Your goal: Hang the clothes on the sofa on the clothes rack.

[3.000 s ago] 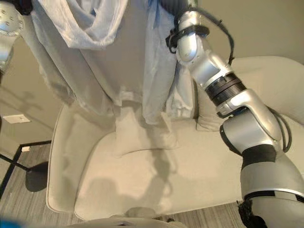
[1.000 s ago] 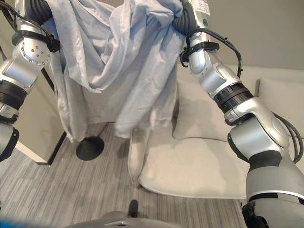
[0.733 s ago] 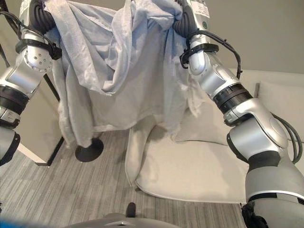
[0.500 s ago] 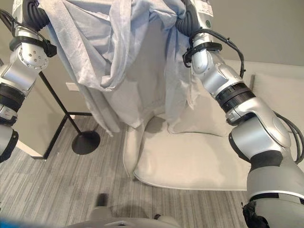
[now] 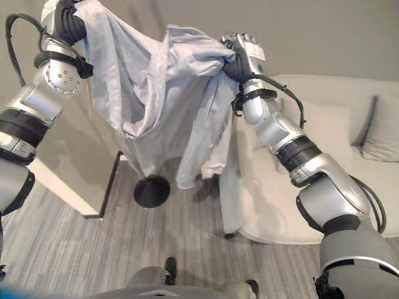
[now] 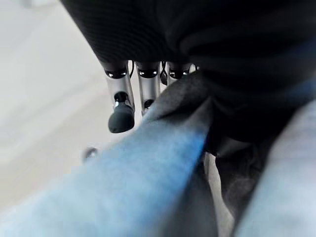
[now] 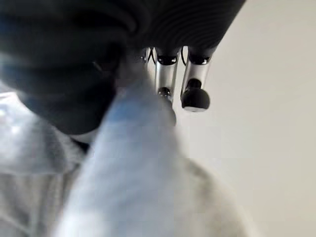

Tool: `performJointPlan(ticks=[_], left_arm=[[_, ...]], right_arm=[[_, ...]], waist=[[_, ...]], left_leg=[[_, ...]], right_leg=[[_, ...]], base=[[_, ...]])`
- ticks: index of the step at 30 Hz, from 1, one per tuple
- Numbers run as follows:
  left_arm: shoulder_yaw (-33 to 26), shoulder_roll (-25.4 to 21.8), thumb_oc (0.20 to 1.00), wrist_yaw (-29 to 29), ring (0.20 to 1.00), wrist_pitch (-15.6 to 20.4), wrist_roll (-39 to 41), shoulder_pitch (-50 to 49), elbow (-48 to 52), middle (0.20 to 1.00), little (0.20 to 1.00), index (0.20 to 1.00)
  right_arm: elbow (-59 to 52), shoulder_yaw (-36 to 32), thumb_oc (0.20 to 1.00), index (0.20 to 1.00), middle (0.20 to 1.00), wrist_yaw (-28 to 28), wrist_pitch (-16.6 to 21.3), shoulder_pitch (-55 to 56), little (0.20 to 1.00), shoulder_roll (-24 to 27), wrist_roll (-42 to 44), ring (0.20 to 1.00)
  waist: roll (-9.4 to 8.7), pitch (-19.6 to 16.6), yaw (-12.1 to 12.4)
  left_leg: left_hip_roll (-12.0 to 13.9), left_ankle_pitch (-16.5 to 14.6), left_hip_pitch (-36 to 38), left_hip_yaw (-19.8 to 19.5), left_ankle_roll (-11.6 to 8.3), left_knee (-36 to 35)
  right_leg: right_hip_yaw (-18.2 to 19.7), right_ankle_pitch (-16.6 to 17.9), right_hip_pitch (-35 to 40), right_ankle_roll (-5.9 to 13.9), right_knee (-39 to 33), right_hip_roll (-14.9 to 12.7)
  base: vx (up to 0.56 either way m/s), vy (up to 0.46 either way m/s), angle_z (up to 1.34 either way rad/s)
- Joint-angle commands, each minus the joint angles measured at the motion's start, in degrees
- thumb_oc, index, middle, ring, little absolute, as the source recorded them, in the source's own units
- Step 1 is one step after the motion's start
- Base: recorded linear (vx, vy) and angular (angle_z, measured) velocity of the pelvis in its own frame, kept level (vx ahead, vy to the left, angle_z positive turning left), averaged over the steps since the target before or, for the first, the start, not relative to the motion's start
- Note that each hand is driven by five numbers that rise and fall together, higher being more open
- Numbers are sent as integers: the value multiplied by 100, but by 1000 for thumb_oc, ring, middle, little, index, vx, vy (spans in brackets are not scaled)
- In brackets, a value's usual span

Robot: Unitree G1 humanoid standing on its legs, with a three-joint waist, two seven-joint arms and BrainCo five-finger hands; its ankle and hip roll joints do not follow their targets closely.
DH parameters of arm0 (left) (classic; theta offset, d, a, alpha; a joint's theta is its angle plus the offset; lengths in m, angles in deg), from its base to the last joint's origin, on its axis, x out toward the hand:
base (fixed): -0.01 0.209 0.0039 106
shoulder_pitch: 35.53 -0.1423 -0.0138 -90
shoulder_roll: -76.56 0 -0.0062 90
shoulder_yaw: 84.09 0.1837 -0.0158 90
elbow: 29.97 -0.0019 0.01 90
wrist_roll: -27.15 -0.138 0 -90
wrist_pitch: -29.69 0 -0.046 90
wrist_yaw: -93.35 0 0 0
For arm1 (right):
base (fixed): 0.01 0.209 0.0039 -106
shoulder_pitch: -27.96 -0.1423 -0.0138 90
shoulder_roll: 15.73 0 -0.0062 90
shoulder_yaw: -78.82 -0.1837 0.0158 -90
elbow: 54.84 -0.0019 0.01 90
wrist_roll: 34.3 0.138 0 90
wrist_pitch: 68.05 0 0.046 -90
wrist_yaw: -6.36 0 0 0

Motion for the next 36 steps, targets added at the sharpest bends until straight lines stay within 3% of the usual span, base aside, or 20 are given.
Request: performJointPlan(ticks=[1,2,3,5,6,9,16,21,23,32,34,36], left_arm=[[-424,-218,200,85,200,74,-27,253,-118,200,200,200],[-500,-187,200,83,200,74,-16,176,-117,200,200,200],[-500,-187,200,83,200,74,-16,176,-117,200,200,200],[-570,-77,200,52,200,73,34,68,-97,200,200,200],[-578,-62,200,40,200,81,62,66,-96,200,200,200],[-559,-90,200,-5,200,68,47,64,-69,200,200,200],[-729,-78,200,-22,200,8,55,-246,46,200,200,200],[-734,58,200,-11,200,41,95,-306,38,200,200,200],[-685,203,200,-75,200,30,106,-294,-22,200,200,200],[-662,228,200,-75,200,-10,-43,-291,131,200,200,200],[-666,223,200,-81,200,-9,-64,-303,228,200,200,200],[-703,219,200,-90,200,-4,-80,-353,368,200,200,200]], right_arm=[[605,-83,200,200,200,-187,36,-866,200,440,88,200],[615,-65,200,200,200,-192,52,-879,200,442,102,200],[615,-65,200,200,200,-192,52,-879,200,442,102,200],[713,15,200,200,200,-206,43,-911,200,531,104,200],[708,16,200,200,200,-205,35,-908,200,525,119,200],[654,37,200,200,200,-156,12,-899,200,539,113,200],[421,-163,200,200,200,-109,55,-610,200,632,98,200],[441,-152,200,200,200,-137,71,-610,200,699,114,200],[487,-101,200,200,200,-124,8,-605,200,736,56,200],[385,-217,200,200,200,-61,-42,-502,200,564,-95,200],[380,-238,200,200,200,-47,-54,-500,200,534,-103,200],[327,-277,200,200,200,-24,-69,-470,200,511,-120,200]], waist=[[-155,-256,102],[-168,-204,62],[-168,-204,62],[-180,-100,-42],[-182,-119,-49],[-161,-236,-83],[-149,-416,-200],[-160,-353,-279],[-107,-383,-388],[22,-506,-352],[52,-484,-324],[105,-380,-291]], left_leg=[[771,-70,552,-294,-605,-702],[683,-64,617,-299,-586,-758],[683,-64,617,-299,-586,-758],[464,-62,661,-420,-553,-777],[472,-59,723,-439,-561,-826],[517,-76,866,-481,-584,-928],[754,-25,1020,-574,-732,-1025],[759,34,883,-440,-765,-901],[822,-39,831,148,-717,-769],[620,-189,1089,190,-548,-966],[524,-232,1108,148,-480,-966],[452,-282,1158,146,-384,-933]], right_leg=[[-196,-133,162,-282,-824,634],[-39,-126,91,-306,-922,847],[-39,-126,91,-306,-922,847],[442,-79,153,-317,-1127,1080],[465,7,199,-318,-1224,1097],[383,111,344,-307,-1453,1119],[141,-65,546,-355,-1498,1237],[-26,-86,592,-354,-1498,1160],[-198,-66,652,-316,-1498,1031],[-92,-20,647,-187,-1497,853],[-46,-24,566,-146,-1328,770],[47,-51,309,-100,-670,658]], base=[[19,81,-8],[11,52,-11],[29,62,3],[63,37,21],[115,-60,76],[143,-113,33],[103,-140,23],[-18,-1,14],[-17,97,17],[29,136,0],[-2,167,1],[-17,148,1]])
